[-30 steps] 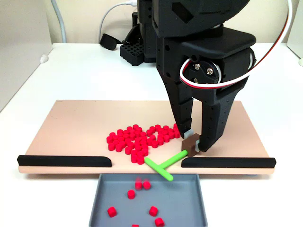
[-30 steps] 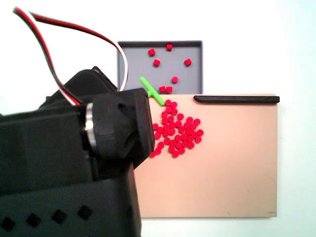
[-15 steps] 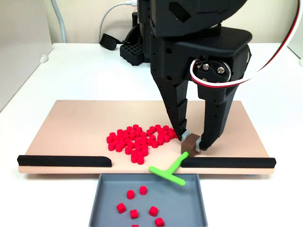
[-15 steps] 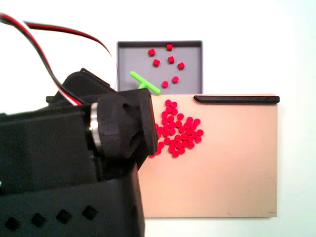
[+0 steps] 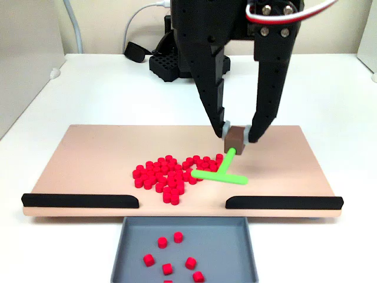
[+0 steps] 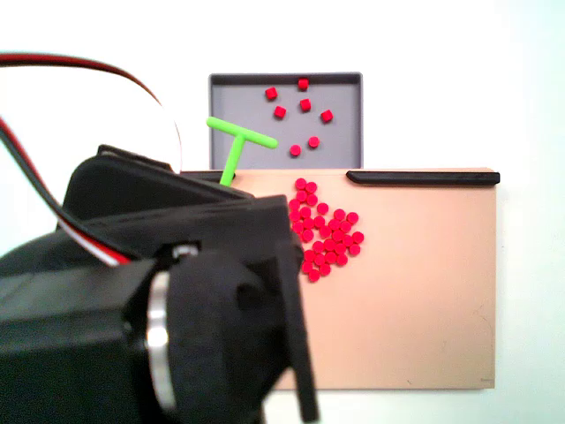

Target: Push granules from left to the grey container

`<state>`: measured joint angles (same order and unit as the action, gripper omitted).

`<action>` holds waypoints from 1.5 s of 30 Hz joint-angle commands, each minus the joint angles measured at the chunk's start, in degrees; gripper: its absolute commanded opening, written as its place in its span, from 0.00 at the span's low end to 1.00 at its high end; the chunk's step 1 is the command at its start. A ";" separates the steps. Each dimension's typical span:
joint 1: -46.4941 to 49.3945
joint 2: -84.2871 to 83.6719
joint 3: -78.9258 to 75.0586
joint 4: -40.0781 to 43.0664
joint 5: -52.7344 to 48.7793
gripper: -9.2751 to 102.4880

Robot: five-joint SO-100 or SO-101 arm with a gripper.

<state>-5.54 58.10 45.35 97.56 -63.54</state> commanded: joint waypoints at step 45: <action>9.84 33.84 36.91 -2.81 -29.09 0.08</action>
<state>3.69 89.74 83.50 94.57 -89.91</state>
